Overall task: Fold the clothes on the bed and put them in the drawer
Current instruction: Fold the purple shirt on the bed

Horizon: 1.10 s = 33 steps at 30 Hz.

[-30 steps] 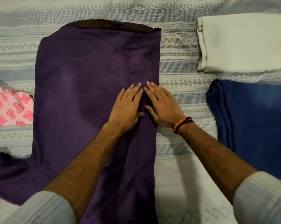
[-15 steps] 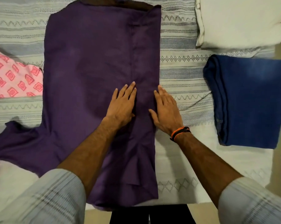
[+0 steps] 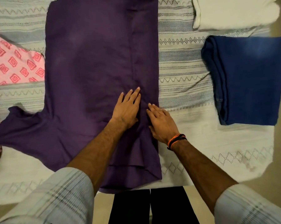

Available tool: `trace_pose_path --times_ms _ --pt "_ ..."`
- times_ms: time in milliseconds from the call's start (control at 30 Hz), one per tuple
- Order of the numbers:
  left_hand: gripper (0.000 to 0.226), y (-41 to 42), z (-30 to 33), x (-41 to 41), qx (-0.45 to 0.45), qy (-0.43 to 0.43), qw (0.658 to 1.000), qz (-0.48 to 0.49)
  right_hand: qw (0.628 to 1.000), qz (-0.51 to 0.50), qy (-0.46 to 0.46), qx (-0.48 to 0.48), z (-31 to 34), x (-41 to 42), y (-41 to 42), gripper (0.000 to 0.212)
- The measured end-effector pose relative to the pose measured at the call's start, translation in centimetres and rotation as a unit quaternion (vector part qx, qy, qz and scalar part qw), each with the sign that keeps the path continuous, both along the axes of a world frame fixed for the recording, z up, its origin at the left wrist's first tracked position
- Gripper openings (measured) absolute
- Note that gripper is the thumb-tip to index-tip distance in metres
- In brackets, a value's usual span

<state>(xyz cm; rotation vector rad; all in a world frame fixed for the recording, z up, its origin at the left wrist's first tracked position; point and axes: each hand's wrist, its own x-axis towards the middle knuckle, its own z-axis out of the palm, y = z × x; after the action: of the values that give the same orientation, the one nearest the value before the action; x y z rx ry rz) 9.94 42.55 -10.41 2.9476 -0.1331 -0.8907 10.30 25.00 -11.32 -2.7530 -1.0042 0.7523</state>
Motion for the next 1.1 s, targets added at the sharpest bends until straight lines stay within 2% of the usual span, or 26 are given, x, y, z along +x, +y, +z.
trace_pose_path --times_ms 67,167,467,567,733,1100 --pt "0.106 0.3 0.1 -0.5 0.002 0.029 1.0 0.004 0.999 -0.017 0.017 -0.027 0.1 -0.5 0.0 0.072" --pt "0.097 0.1 0.9 -1.1 -0.006 0.043 0.999 0.011 0.997 -0.062 0.039 -0.017 1.3 -1.2 0.3 0.07" --pt "0.092 -0.6 6.4 -5.7 -0.11 0.077 0.98 0.146 0.977 -0.168 0.12 0.047 8.5 -3.5 -0.9 0.067" --pt "0.093 -0.6 8.4 -7.8 -0.156 0.059 0.962 0.216 0.97 -0.205 0.116 0.063 10.9 -4.8 -1.6 0.069" --pt "0.075 -0.8 12.9 -12.3 -0.24 0.006 0.917 0.319 0.964 -0.223 0.108 0.099 14.6 -7.9 -2.3 0.061" --pt "0.072 0.4 19.1 -24.7 -0.228 -0.034 0.882 0.41 0.961 -0.201 0.079 0.17 19.1 -17.5 -1.5 0.055"
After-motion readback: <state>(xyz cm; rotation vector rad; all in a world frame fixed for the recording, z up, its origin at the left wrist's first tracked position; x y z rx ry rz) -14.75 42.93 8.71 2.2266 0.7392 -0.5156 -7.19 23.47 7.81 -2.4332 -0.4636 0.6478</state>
